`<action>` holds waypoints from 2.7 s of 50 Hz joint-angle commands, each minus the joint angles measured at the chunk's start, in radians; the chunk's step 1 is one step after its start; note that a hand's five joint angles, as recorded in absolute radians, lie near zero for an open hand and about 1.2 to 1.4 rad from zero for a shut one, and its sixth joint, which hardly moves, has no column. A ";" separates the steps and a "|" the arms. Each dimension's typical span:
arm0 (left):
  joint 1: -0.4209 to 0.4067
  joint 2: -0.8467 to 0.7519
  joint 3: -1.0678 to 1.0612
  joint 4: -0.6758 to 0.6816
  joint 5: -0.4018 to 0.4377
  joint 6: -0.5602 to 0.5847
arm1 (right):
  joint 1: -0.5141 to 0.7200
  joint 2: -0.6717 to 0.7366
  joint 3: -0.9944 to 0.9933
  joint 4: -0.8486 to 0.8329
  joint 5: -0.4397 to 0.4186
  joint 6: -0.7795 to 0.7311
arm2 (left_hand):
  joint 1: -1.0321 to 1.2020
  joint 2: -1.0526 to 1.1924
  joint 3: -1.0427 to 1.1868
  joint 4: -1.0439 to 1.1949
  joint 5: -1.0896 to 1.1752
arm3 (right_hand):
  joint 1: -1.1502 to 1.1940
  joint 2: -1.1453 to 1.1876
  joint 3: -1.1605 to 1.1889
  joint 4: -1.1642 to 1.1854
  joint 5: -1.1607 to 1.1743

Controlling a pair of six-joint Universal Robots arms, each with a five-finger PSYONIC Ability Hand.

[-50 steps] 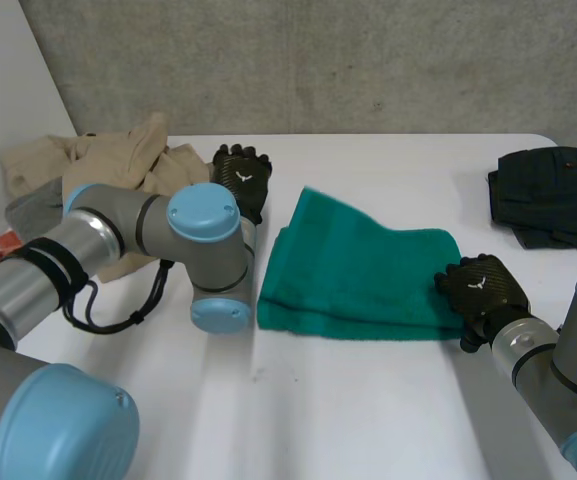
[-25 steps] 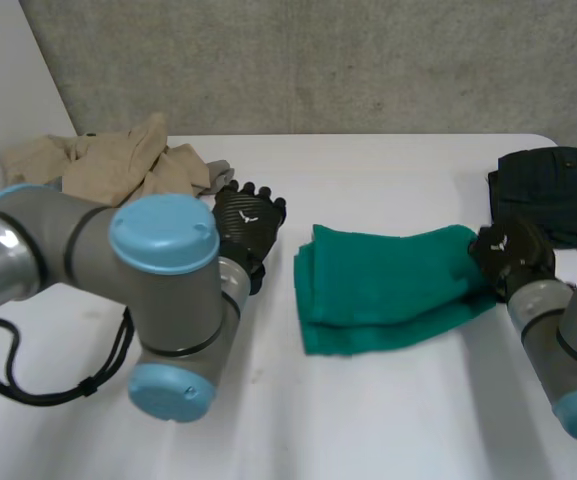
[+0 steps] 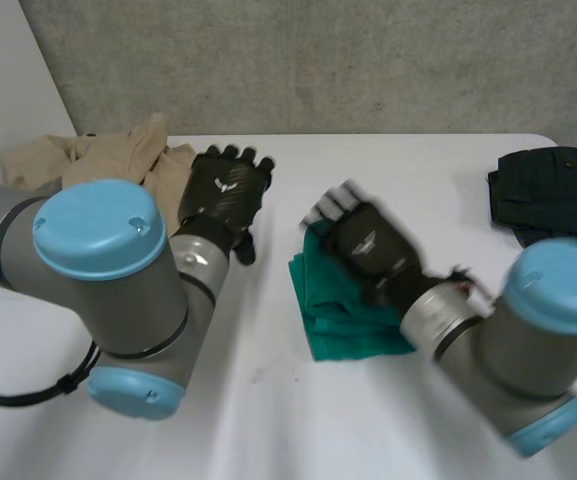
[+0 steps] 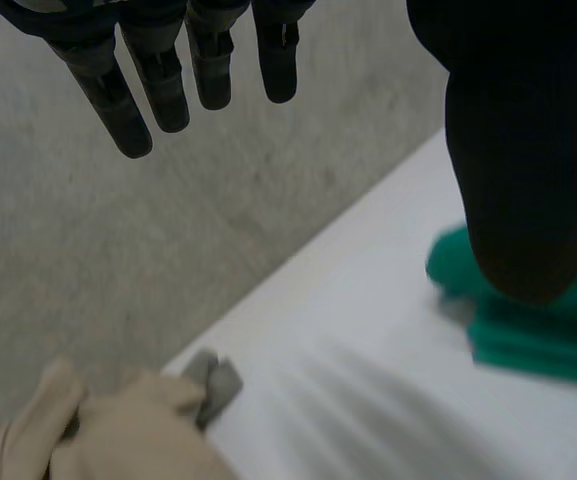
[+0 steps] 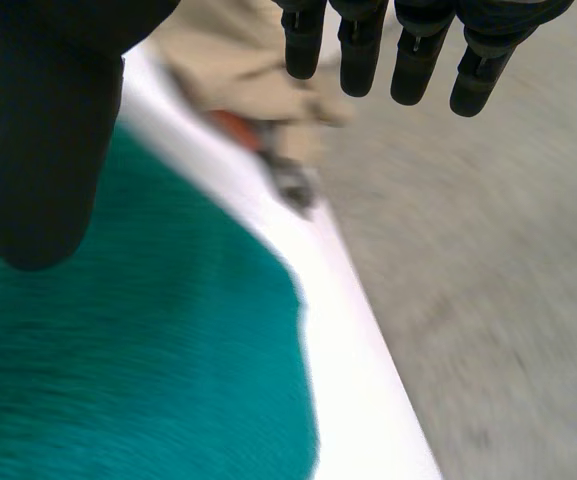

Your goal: Fold the laundry.

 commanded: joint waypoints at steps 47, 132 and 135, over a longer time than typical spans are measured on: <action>-0.145 -0.128 0.305 -0.422 0.005 -0.139 | -0.179 -0.023 -0.078 0.353 0.050 0.182 | 0.022 0.029 0.023 0.039 0.029 | -0.054 -0.038 -0.036 -0.036 -0.043; -0.119 0.016 0.187 -0.244 0.152 -0.174 | -0.696 0.622 -1.035 -0.288 -0.126 0.635 | 0.016 0.023 0.017 0.033 0.023 | 1.168 1.184 1.185 1.185 1.178; -0.119 0.015 0.187 -0.244 0.152 -0.174 | -0.734 0.751 -1.118 -0.285 -0.214 0.642 | 0.016 0.023 0.017 0.033 0.023 | 1.168 1.184 1.185 1.185 1.178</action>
